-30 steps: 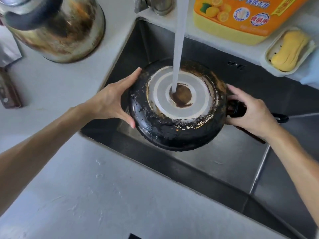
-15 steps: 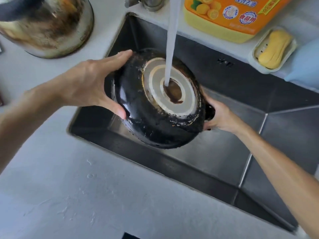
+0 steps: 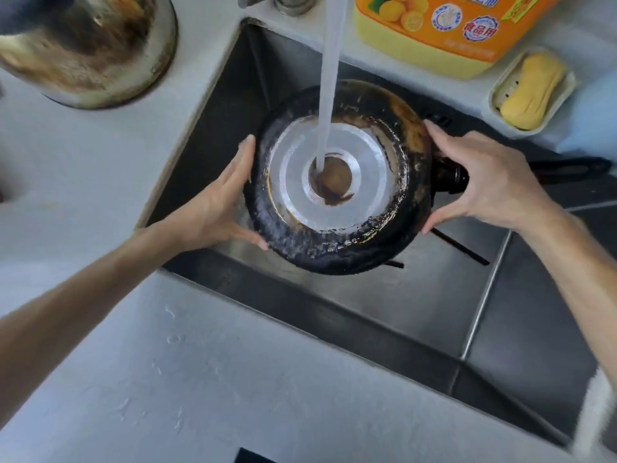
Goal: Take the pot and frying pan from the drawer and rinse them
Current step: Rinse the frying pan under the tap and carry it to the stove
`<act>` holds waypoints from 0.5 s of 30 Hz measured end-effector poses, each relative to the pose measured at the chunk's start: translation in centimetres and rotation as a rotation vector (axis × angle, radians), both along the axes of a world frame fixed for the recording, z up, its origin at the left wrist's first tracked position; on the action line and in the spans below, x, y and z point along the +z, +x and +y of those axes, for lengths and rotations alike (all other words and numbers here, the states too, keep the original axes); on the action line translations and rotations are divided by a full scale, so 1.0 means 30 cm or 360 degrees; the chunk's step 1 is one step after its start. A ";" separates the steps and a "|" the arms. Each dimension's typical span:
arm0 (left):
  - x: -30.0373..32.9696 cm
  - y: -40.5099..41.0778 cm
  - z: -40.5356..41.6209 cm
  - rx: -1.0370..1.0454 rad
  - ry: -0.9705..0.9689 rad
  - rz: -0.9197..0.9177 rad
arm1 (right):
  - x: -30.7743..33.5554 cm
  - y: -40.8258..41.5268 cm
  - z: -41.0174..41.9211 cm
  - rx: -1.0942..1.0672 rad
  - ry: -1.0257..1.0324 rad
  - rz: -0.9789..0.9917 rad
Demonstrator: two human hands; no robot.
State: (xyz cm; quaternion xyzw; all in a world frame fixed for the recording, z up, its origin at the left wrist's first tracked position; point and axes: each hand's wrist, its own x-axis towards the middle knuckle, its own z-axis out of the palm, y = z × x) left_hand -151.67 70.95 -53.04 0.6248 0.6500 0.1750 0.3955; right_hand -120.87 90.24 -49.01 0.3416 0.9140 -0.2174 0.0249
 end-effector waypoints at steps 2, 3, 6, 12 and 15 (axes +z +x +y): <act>0.008 -0.019 0.005 -0.0033 0.0107 0.0091 | -0.021 0.017 -0.019 0.0036 0.0126 0.0112; 0.021 -0.031 0.009 -0.0061 0.0146 0.0134 | -0.039 0.024 -0.032 0.0016 0.0113 0.0161; 0.099 -0.074 0.019 -0.0167 0.0218 0.0292 | -0.110 0.023 -0.093 -0.0136 -0.0120 0.0316; 0.310 -0.070 0.046 -0.0399 0.0202 0.0823 | -0.243 -0.033 -0.225 -0.0443 -0.0888 0.0570; 0.333 -0.061 0.047 -0.0416 0.0165 0.0938 | -0.287 -0.031 -0.237 -0.0389 -0.1193 0.0514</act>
